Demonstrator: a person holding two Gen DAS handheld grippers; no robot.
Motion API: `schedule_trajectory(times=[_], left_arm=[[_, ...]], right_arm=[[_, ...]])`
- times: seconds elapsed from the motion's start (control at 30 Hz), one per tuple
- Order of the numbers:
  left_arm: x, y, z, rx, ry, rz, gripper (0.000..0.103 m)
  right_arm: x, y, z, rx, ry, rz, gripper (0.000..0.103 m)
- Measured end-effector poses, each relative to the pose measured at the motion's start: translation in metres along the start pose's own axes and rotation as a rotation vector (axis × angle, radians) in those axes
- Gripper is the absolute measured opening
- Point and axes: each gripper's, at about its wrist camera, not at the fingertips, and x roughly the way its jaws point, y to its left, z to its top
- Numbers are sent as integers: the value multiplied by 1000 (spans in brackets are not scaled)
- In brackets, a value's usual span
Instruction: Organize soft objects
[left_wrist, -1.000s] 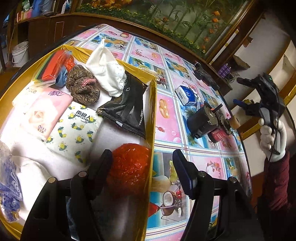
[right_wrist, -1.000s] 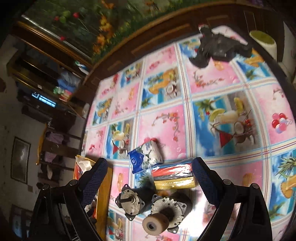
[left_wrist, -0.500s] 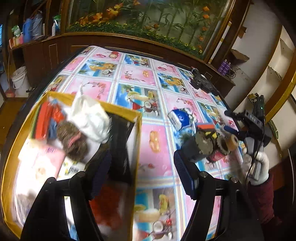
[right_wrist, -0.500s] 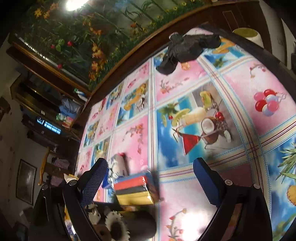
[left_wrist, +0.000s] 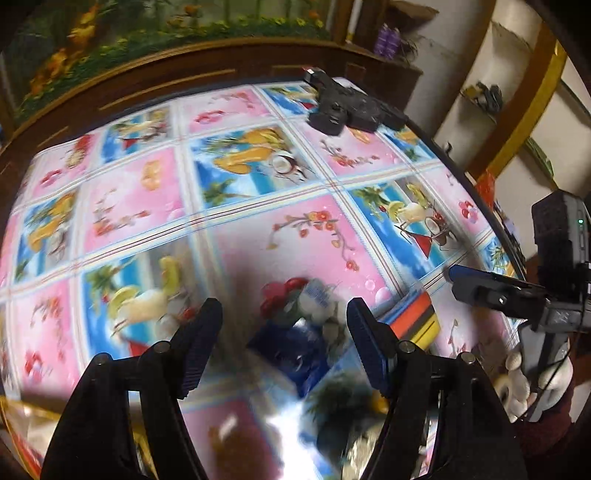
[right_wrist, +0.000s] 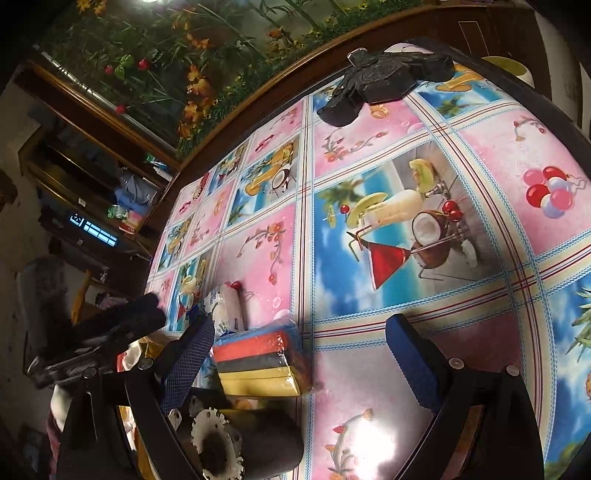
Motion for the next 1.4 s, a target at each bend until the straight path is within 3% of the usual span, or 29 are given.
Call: schedule_trajectory(times=[0.27, 0.43, 0.63, 0.73, 0.8, 0.97, 1.13, 1.3, 1.37, 1.4], left_arm=[[53, -37, 2, 237, 149, 48, 69], [42, -12, -6, 168, 135, 91, 69], [21, 49, -31, -51, 116, 137, 70], [11, 58, -44, -84, 80, 102, 70], [4, 53, -50, -61, 61, 81, 70], [2, 28, -55, 105, 90, 144, 70], [0, 28, -57, 133, 103, 162, 70], [-9, 10, -59, 187, 43, 267, 50], [-16, 0, -59, 220, 12, 318, 37], [-20, -6, -59, 239, -8, 355, 37]], right_arm=[[6, -8, 4, 36, 16, 1, 95], [4, -5, 4, 28, 13, -14, 95], [3, -2, 3, 22, 10, -25, 95], [3, 0, 3, 10, 10, -35, 96], [3, 1, 2, 1, 11, -41, 96], [1, 0, 3, 3, 14, -34, 96], [1, 0, 4, 5, 14, -34, 97], [1, 1, 3, -6, 11, -38, 98], [1, 3, 2, -15, 11, -44, 99], [1, 4, 2, -20, 12, -47, 99]])
